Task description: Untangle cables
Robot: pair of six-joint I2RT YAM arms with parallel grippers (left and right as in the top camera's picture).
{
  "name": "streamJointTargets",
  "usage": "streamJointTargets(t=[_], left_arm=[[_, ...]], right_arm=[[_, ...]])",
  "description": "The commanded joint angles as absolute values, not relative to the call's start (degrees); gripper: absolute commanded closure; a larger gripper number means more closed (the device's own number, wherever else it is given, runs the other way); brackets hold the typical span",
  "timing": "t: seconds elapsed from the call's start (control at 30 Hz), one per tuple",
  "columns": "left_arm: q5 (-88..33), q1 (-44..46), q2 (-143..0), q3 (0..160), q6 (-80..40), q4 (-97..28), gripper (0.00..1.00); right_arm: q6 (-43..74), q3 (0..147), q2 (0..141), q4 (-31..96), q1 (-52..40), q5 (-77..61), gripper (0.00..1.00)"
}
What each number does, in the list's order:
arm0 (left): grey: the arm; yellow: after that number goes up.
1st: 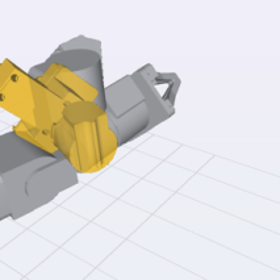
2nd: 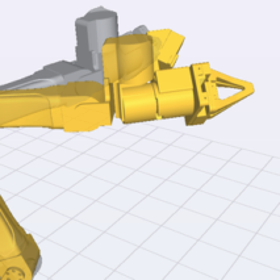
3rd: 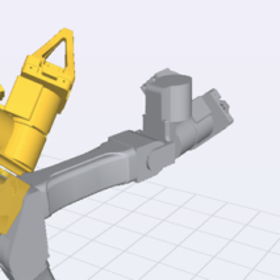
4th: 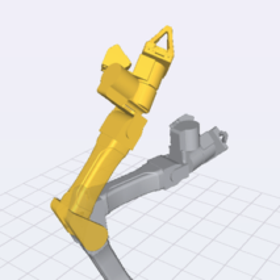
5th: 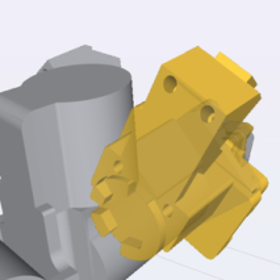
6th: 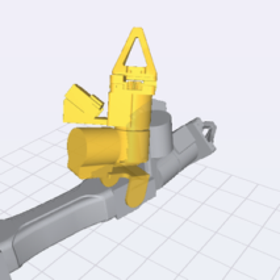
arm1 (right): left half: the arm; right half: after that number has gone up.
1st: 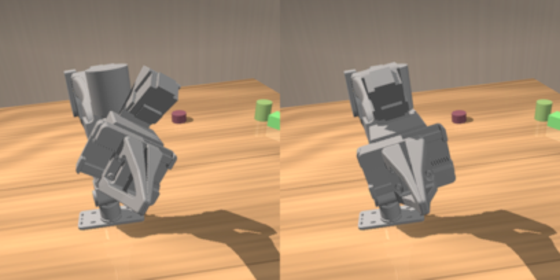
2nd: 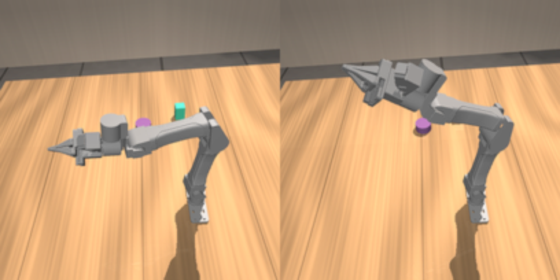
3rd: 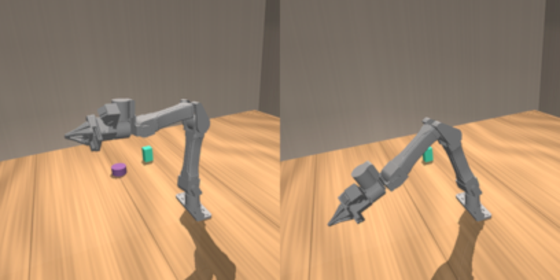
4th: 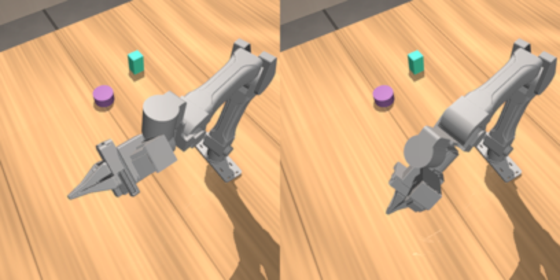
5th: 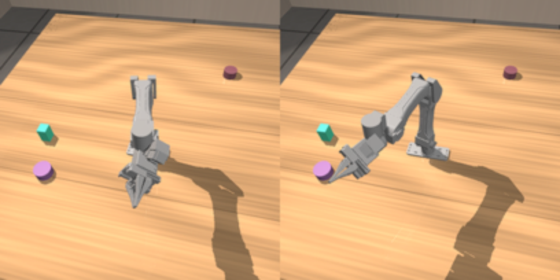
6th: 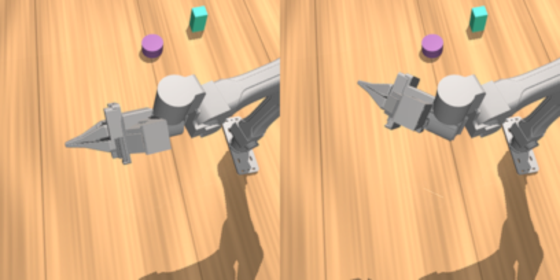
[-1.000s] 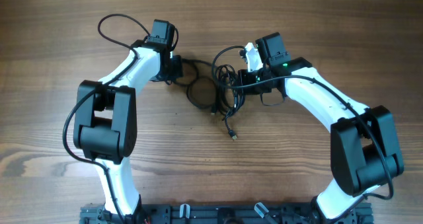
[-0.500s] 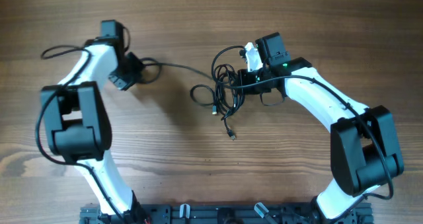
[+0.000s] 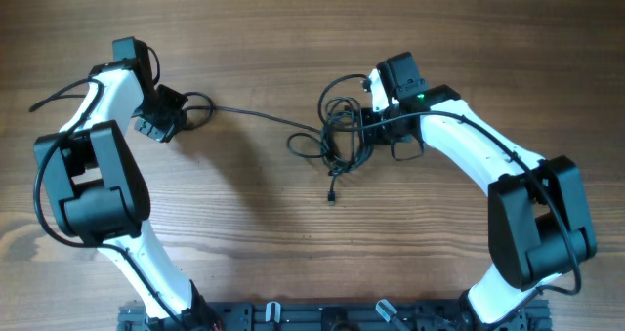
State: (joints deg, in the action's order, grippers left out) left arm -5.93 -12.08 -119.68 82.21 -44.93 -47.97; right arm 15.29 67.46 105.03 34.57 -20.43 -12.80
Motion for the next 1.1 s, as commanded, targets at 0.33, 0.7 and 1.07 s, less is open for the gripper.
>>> streamJointTargets(t=[0.33,0.7,1.07], left_arm=[[1.3,-13.58,-122.04,80.47,-46.96,-48.27,0.96],[0.89,-11.73,-122.04,80.47,-46.94,-47.4,0.96],[0.1,-11.73,-122.04,80.47,-46.94,-47.4,0.96]], right_arm=[[16.88,66.72,105.56,44.88,-5.19,3.53,0.88],[18.2,66.72,105.56,43.9,5.56,4.25,0.91],[22.65,66.72,105.56,37.52,15.2,11.84,0.95]])
